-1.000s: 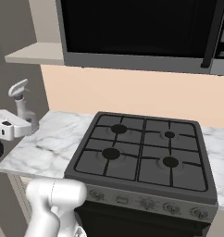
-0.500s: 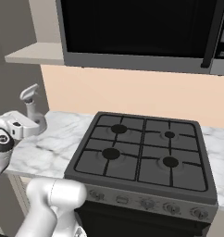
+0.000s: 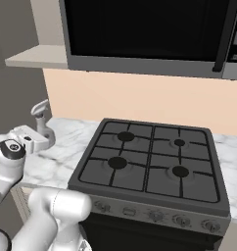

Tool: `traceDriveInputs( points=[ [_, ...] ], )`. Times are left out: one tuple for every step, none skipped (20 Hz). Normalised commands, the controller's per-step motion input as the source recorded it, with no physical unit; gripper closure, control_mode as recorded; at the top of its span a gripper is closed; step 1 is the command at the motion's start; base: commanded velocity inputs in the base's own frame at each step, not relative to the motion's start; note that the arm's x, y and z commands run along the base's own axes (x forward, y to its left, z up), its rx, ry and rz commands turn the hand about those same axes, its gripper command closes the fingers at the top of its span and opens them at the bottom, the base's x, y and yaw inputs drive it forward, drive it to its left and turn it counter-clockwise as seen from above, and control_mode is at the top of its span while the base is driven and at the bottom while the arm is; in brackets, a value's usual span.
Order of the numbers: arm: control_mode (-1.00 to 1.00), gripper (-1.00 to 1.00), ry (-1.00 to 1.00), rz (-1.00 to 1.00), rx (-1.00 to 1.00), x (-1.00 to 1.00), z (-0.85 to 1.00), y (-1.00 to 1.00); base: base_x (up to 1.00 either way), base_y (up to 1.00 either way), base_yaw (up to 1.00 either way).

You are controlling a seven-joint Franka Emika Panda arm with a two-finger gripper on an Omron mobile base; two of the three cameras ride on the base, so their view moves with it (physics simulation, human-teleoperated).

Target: Move the cutting board and knife to the sink. Then move spray from the cabinet to the counter.

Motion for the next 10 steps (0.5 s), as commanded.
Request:
traceDriveInputs(
  points=[
    [-1.00, 1.00, 0.00, 0.00, 0.00, 0.29, -0.54, 0.00, 0.00, 0.00, 0.00],
    [-1.00, 1.00, 0.00, 0.00, 0.00, 0.30, -0.54, 0.04, 0.00, 0.00, 0.00],
    [-1.00, 1.00, 0.00, 0.00, 0.00, 0.25, -0.54, 0.00, 0.00, 0.00, 0.00],
    [-1.00, 1.00, 0.00, 0.00, 0.00, 0.25, -0.53, 0.00, 0.00, 0.00, 0.00],
    [-1.00, 1.00, 0.00, 0.00, 0.00, 0.26, -0.46, 0.10, 0.00, 0.00, 0.00],
    [-1.00, 1.00, 0.00, 0.00, 0.00, 0.23, -0.44, 0.19, 0.00, 0.00, 0.00],
    [-1.00, 1.00, 0.00, 0.00, 0.00, 0.18, -0.44, 0.20, 0.00, 0.00, 0.00],
    [-1.00, 1.00, 0.00, 0.00, 0.00, 0.18, -0.42, 0.19, 0.00, 0.00, 0.00],
    [-1.00, 1.00, 0.00, -0.01, 0.00, 0.19, -0.36, 0.24, 0.00, 0.00, 0.00],
    [-1.00, 1.00, 0.00, -0.02, 0.00, 0.19, -0.38, 0.26, 0.00, 0.00, 0.00]
  ],
)
